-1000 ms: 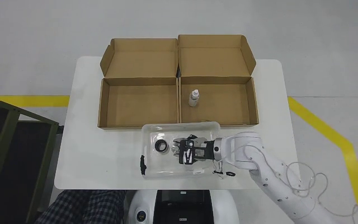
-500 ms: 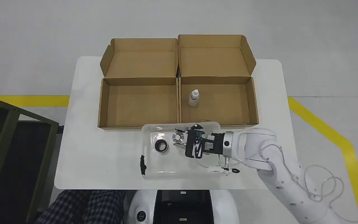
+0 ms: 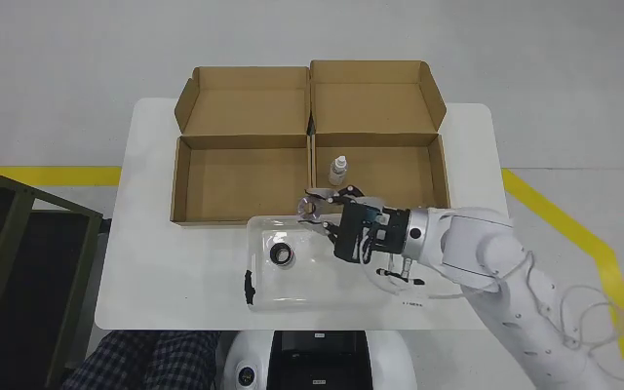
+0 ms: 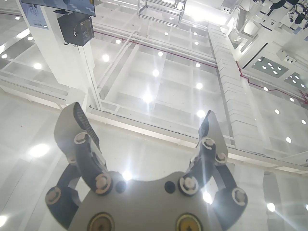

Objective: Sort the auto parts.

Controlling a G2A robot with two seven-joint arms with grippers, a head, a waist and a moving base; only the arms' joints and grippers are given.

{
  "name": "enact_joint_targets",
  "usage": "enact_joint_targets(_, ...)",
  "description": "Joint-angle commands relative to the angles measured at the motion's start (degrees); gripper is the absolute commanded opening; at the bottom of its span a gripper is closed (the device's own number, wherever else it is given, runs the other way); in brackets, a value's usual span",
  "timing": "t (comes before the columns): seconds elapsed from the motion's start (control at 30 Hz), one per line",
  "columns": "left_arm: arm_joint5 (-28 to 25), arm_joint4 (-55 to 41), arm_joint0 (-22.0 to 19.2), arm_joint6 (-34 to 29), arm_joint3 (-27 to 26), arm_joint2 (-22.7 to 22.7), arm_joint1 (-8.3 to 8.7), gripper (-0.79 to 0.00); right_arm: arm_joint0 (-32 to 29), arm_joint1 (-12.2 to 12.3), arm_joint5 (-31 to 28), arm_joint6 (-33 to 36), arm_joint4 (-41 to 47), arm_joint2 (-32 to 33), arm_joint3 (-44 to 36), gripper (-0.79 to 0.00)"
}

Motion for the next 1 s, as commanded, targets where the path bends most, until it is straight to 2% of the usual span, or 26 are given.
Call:
enact_joint_targets(0.0,0.00,0.00,0.00,0.00,0.00,0.00,0.00,0.000,0.42,-0.04,0.33,-0.39,0.07,0.34,-0.34,-0.785)
enact_joint_targets(0.53,0.00,0.00,0.00,0.00,0.00,0.00,0.00,0.000,1.55,-0.03,1.92,-3.55,1.11,4.25,-3.73,-0.785)
enact_joint_targets(0.97,0.00,0.00,0.00,0.00,0.00,0.00,0.00,0.000,2.23,-0.16,1.88,-4.81,1.30,4.72,-3.46,-0.785)
